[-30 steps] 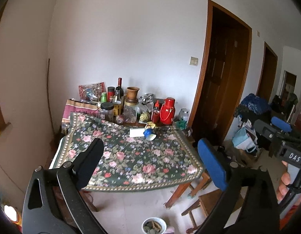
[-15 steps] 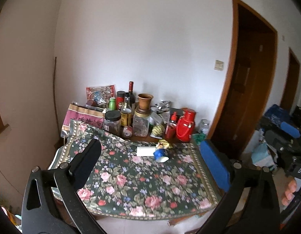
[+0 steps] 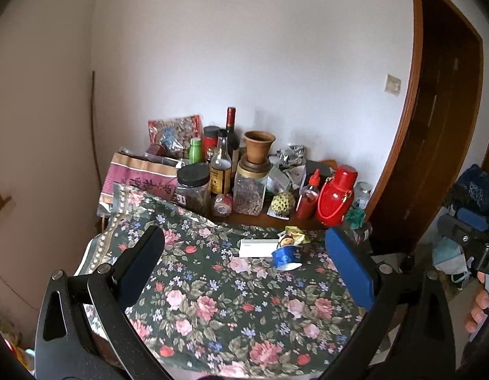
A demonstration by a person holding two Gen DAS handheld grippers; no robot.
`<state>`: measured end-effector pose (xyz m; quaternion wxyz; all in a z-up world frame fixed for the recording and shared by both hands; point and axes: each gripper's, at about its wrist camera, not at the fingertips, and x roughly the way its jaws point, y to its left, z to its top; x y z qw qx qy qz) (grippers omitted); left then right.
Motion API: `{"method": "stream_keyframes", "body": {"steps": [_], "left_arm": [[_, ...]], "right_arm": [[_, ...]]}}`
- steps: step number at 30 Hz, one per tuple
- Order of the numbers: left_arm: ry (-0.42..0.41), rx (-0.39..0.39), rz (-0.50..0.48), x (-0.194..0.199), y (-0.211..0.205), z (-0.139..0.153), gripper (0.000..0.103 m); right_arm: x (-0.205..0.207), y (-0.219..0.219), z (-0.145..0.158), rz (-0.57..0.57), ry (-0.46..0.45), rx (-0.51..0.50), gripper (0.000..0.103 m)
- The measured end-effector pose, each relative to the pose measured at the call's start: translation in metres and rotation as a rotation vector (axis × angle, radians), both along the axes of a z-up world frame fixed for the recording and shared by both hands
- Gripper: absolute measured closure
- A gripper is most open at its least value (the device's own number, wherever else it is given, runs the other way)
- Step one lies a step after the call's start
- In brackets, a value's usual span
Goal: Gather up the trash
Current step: 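Grasp the white strip with the left tool while the right tool grasps the blue Lucky cup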
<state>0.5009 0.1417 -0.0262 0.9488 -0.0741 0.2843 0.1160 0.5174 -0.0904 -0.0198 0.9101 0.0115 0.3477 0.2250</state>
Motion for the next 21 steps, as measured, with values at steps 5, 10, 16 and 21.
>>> {"method": "stream_keyframes", "body": {"steps": [5,10,16,21], "left_arm": [[0.058,-0.015,-0.078,0.058,0.038,-0.024,0.001],[0.146,0.009,-0.161,0.115,0.067,-0.056,0.001],[0.274,-0.017,-0.233,0.174,0.085,-0.118,0.001],[0.38,-0.059,-0.306,0.212,0.088,-0.172,0.001]], "right_arm": [[0.042,0.031,-0.041,-0.048,0.11,-0.023,0.0],[0.086,0.071,-0.104,-0.065,0.268,-0.067,0.0],[0.127,0.113,-0.185,-0.044,0.466,-0.07,0.002],[0.149,0.131,-0.237,-0.031,0.624,-0.015,0.019]]}}
